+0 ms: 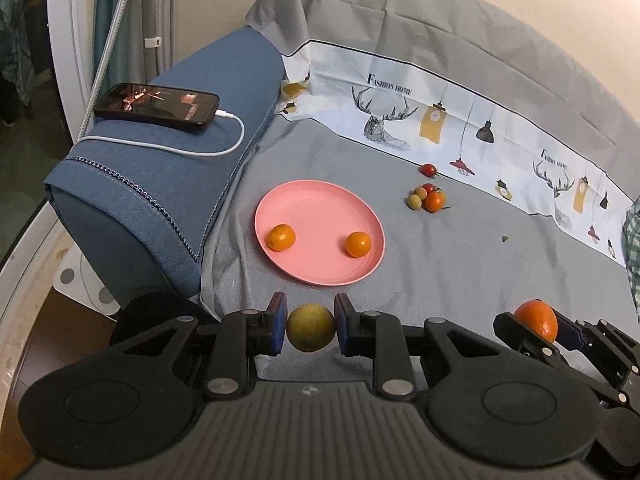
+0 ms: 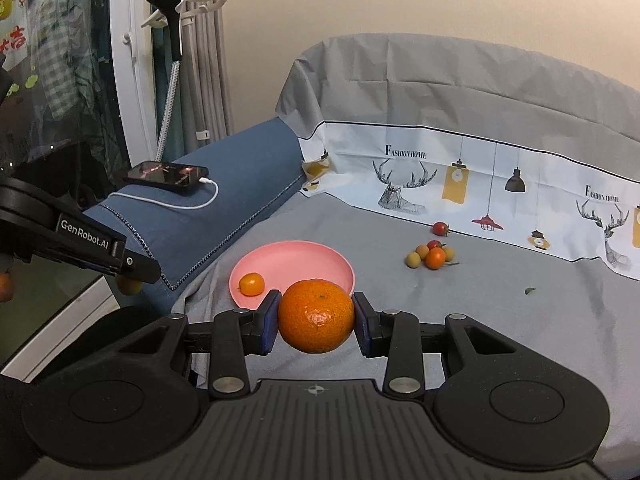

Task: Organize fruits
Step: 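Carry the yellow fruit and orange over the pink plate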

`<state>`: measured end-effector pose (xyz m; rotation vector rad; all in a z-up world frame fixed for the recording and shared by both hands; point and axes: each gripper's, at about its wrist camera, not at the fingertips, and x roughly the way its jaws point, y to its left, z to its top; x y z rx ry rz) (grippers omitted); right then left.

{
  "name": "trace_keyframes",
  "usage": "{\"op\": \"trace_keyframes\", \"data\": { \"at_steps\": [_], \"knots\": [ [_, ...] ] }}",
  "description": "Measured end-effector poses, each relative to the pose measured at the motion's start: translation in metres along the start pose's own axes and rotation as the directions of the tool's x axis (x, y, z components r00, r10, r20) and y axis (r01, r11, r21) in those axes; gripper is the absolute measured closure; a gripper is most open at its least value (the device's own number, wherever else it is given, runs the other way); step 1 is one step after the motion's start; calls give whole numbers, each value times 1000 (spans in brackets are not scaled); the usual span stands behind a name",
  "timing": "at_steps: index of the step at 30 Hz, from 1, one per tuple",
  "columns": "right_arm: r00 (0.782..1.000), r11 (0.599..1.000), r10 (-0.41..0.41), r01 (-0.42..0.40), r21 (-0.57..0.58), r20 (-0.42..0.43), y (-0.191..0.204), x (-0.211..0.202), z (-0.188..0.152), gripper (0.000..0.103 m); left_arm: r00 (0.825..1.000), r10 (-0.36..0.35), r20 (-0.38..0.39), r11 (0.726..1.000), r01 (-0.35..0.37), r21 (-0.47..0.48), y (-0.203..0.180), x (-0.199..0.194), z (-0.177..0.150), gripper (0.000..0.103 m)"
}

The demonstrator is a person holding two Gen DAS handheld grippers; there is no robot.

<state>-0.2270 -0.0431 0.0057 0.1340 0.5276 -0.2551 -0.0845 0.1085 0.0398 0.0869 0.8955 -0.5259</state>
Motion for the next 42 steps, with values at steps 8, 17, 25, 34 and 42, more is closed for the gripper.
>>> {"op": "trace_keyframes", "data": {
  "at_steps": [8,17,25,34,42],
  "knots": [
    [999,999,-22,21,-31,-35,2,19,6,64,1000,15,-23,1000,-16,-15,10,19,10,75],
    [996,1000,-19,18,-17,-88,-1,58,13,64,998,38,-55,999,-39,-18,17,51,31,75],
    [990,1000,-9,9,1,-140,-6,104,19,64,996,59,-73,998,-60,-11,14,89,55,75],
    [984,1000,10,-12,-8,-180,-8,159,27,64,991,83,-104,996,-84,-4,15,143,83,75],
    [977,1000,23,-26,-10,-212,-10,204,31,64,988,92,-125,996,-90,15,12,182,100,75]
  ]
}}
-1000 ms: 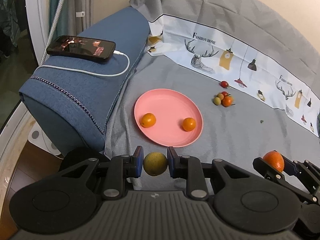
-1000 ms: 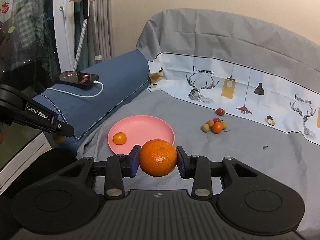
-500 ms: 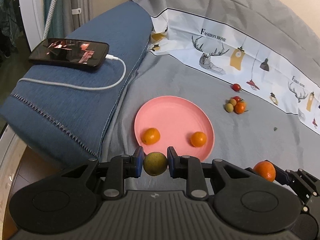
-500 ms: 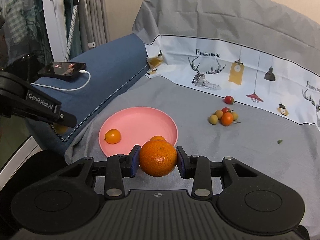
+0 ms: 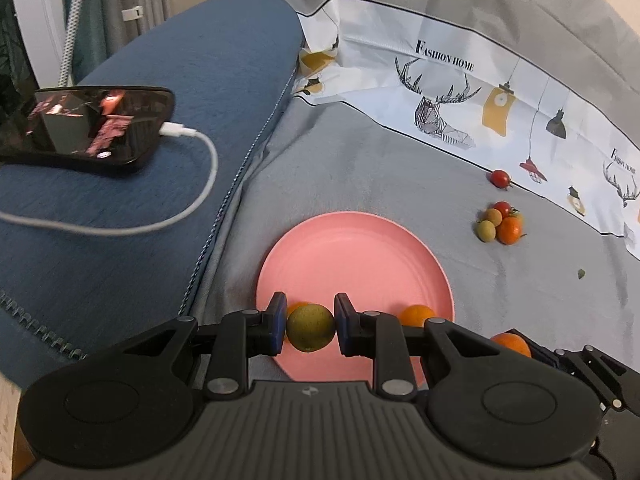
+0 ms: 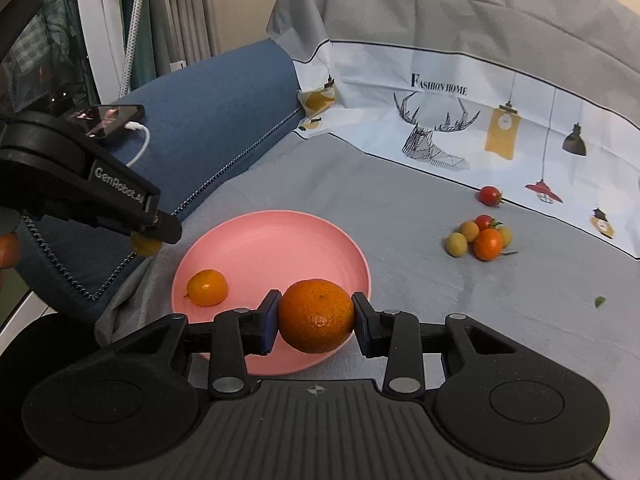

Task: Organize fruits
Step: 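Carry the yellow fruit and orange over the pink plate, then open both tools to drop the fruits onto the pink plate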

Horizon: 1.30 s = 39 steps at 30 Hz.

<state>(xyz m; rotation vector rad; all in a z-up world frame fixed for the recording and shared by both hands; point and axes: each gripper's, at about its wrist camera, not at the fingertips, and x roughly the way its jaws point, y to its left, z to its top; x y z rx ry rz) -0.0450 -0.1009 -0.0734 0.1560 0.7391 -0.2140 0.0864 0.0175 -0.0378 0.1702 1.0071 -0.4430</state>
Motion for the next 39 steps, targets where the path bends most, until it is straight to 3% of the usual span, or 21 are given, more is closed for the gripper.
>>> {"op": "trace_keyframes", "data": {
  "at_steps": [13,30,31,32,33,34,36,39],
  "knots": [
    [998,999,29,-31,-38,-51,6,45,2,64,999,20,-49,999,-19,31,-8,54,14,75],
    [998,994,30,-37,-106,-63,13,75,9,64,996,66,-61,994,-61,89,-12,87,21,73],
    [998,993,32,-39,-115,-60,14,76,10,63,997,63,-54,994,-57,94,-12,87,22,61],
    [998,991,37,-44,-129,-56,15,77,10,63,997,53,-50,994,-48,98,-11,86,23,33],
    [998,989,43,-50,-142,-49,16,76,11,59,998,46,-42,994,-41,99,-11,84,23,17],
    [998,986,53,-58,-155,-40,17,75,11,46,999,48,-25,995,-45,92,-10,80,23,0],
    [997,981,69,-72,-179,-22,18,69,10,30,999,48,20,995,-49,89,-8,70,20,0],
    [997,976,77,-82,-201,-29,20,59,7,22,998,56,6,990,-57,127,-9,61,12,0]
  ]
}}
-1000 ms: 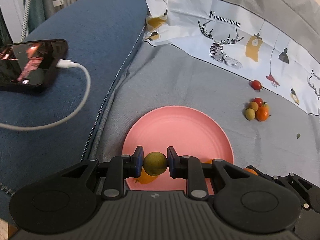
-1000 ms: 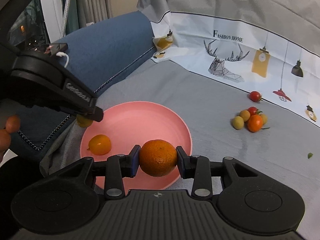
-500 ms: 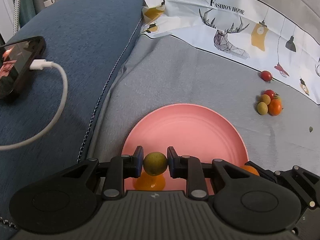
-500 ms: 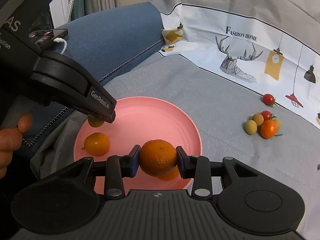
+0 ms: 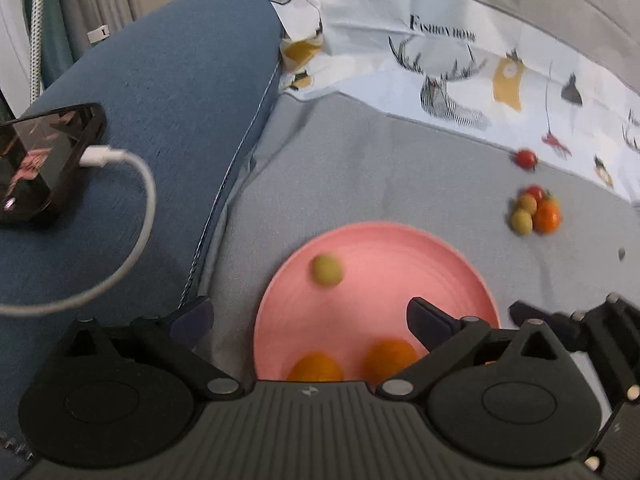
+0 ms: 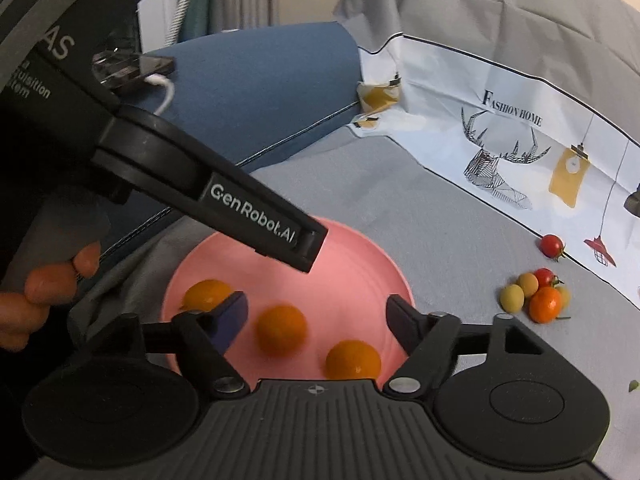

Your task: Organize fruits

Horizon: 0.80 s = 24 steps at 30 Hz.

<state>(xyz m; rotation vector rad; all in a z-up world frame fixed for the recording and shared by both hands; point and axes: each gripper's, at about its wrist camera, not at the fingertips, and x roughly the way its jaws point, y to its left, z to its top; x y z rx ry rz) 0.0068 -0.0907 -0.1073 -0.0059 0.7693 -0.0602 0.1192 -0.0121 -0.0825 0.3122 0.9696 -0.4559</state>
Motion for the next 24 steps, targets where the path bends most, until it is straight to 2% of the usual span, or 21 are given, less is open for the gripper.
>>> {"op": "trace_keyframes", "data": {
  "at_steps": [3,7,12,19,24],
  "knots": [
    [1000,1000,-15,16,19,-25,5,-15,-7,15,1000,7,-5,1000,-7,3,1,-15,-15,0],
    [997,995,-39,45,88,-65,7,-40,-17,11,1000,25,-2,1000,-25,-5,7,-41,-38,0],
    [994,975,-58,76,209,-91,5,-77,-26,11,999,28,-24,998,-29,-47,16,-72,-63,0],
    [991,973,-131,125,195,17,21,-134,-25,8,998,45,51,997,-42,-59,18,-122,-86,0],
    [986,978,-151,139,155,68,35,-165,-29,6,995,46,91,997,-40,-63,13,-149,-100,0]
  ]
}}
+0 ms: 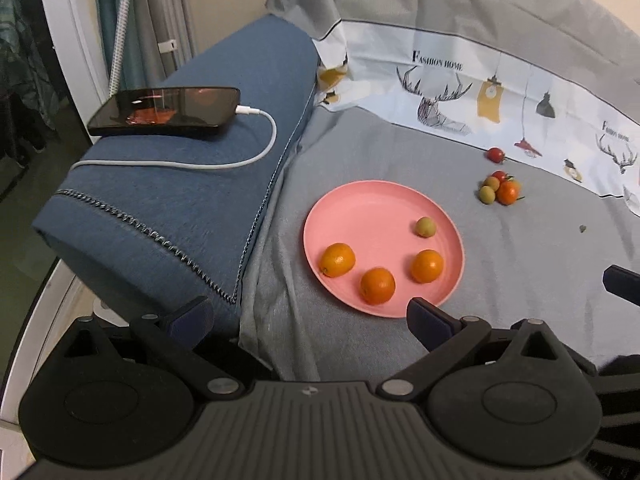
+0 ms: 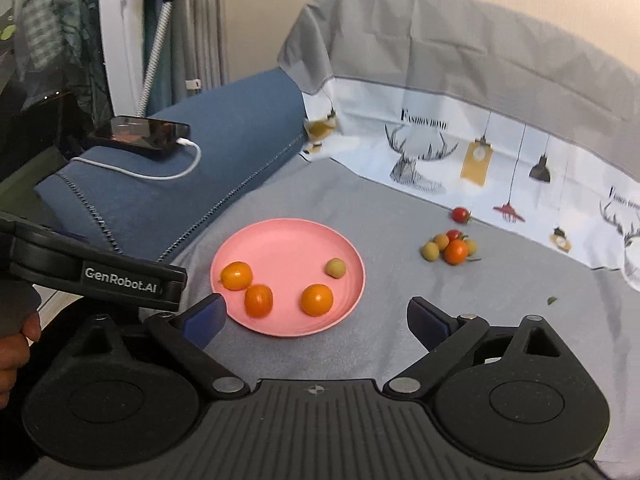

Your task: Organize fruits

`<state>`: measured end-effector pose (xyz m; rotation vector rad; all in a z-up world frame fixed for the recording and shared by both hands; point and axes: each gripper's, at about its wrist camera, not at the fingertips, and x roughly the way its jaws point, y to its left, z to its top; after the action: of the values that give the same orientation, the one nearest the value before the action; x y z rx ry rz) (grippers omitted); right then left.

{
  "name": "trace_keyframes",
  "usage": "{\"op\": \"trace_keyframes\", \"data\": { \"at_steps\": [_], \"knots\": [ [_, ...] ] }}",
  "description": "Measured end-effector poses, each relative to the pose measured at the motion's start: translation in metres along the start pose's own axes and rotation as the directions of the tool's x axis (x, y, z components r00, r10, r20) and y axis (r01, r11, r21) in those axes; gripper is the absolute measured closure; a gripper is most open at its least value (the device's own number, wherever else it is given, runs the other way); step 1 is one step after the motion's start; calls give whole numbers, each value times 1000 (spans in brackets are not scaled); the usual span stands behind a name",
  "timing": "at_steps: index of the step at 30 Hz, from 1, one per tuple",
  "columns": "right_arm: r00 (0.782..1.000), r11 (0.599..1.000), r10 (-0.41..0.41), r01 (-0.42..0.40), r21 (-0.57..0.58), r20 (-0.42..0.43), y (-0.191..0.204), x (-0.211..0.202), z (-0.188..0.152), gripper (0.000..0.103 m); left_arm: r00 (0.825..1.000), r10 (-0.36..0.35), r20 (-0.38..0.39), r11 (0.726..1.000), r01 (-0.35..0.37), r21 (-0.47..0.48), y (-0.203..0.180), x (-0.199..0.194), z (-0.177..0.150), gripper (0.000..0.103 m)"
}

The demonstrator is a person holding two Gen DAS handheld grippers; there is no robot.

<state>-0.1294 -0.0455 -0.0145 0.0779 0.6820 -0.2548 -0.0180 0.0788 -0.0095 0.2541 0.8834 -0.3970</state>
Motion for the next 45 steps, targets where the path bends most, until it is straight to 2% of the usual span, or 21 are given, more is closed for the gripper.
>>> {"op": "trace_keyframes", "data": {
  "at_steps": [10,21,29,45],
  "knots": [
    [997,999,-31,30,10,72,0,-45,-11,5,997,7,76,1000,-9,23,-4,-42,-17,0],
    [992,999,-37,35,20,117,2,-73,-20,4,995,-2,101,1000,0,17,-5,-62,-25,0],
    [990,999,-40,37,30,132,1,-78,-21,4,992,2,127,999,-6,31,-7,-72,-28,0],
    [992,999,-31,26,42,122,-3,-76,-22,3,994,7,112,999,-11,39,-9,-68,-27,0]
  ]
}}
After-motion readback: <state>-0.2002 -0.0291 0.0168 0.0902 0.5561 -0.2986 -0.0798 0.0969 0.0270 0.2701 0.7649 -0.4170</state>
